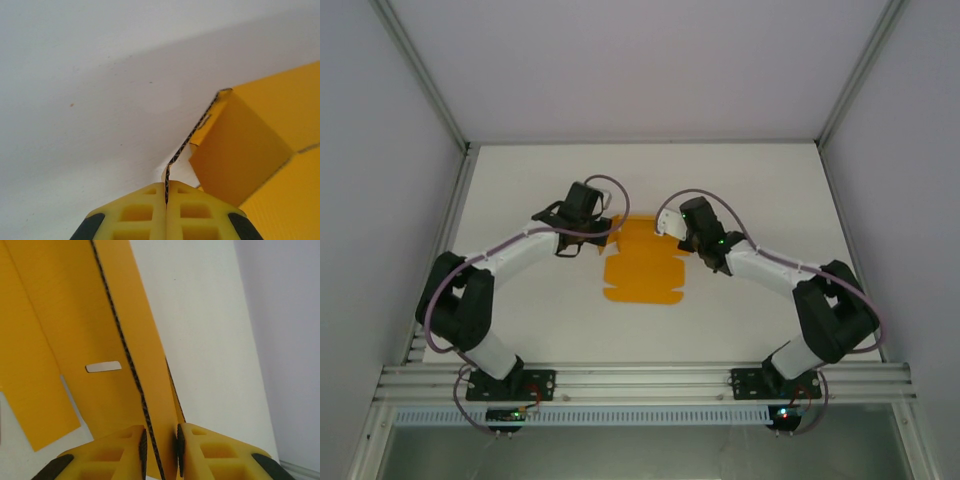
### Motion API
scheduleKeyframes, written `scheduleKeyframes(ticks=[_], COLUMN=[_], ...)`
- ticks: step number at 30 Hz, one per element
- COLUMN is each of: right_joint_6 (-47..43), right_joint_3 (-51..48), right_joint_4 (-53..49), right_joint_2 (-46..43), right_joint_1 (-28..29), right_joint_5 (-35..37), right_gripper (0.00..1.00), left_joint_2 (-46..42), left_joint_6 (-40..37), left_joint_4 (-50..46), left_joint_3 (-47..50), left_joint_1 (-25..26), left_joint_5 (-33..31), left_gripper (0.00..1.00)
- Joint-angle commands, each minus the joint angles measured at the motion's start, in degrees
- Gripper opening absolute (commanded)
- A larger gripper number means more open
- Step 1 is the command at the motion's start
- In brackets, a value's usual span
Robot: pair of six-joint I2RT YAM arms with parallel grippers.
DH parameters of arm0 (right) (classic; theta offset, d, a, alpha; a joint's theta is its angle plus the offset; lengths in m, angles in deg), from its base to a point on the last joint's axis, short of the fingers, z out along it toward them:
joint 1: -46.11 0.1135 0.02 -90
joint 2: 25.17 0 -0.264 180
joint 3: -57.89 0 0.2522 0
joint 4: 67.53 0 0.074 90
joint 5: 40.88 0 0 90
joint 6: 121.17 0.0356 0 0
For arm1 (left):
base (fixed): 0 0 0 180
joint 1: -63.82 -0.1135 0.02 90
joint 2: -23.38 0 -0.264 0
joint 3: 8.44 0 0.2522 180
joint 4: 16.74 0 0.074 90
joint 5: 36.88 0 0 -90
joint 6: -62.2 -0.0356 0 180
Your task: Assemble paper box
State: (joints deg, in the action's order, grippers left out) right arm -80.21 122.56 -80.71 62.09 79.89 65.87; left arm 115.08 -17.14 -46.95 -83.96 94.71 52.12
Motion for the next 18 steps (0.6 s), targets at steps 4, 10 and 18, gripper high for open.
scheduleKeyframes(ticks=[4,10,18], right_joint_6=[-0.87,-1.90,-3.65], right_joint_3=[3.30,4.39,6.09], right_joint_4=[-2.80,0.54,1.81], right_joint_2=[2.66,5.14,6.44], right_joint_1=[0.06,0.30,1.45], right_joint_5=[-4.83,-4.02,-5.21], right_gripper=[0.26,0.20,0.23], left_joint_2=[-0.91,-0.91,-0.65], left_joint_6=[-5.41,-6.27,-7.52], left_joint_4=[0.98,0.81,-0.06], left_joint_3=[-0.55,-0.42,-0.95], left_joint_1=[0.05,0.15,0.55], left_joint_5=[3.83,5.03,5.39], left_gripper=[0.00,0.00,0.00])
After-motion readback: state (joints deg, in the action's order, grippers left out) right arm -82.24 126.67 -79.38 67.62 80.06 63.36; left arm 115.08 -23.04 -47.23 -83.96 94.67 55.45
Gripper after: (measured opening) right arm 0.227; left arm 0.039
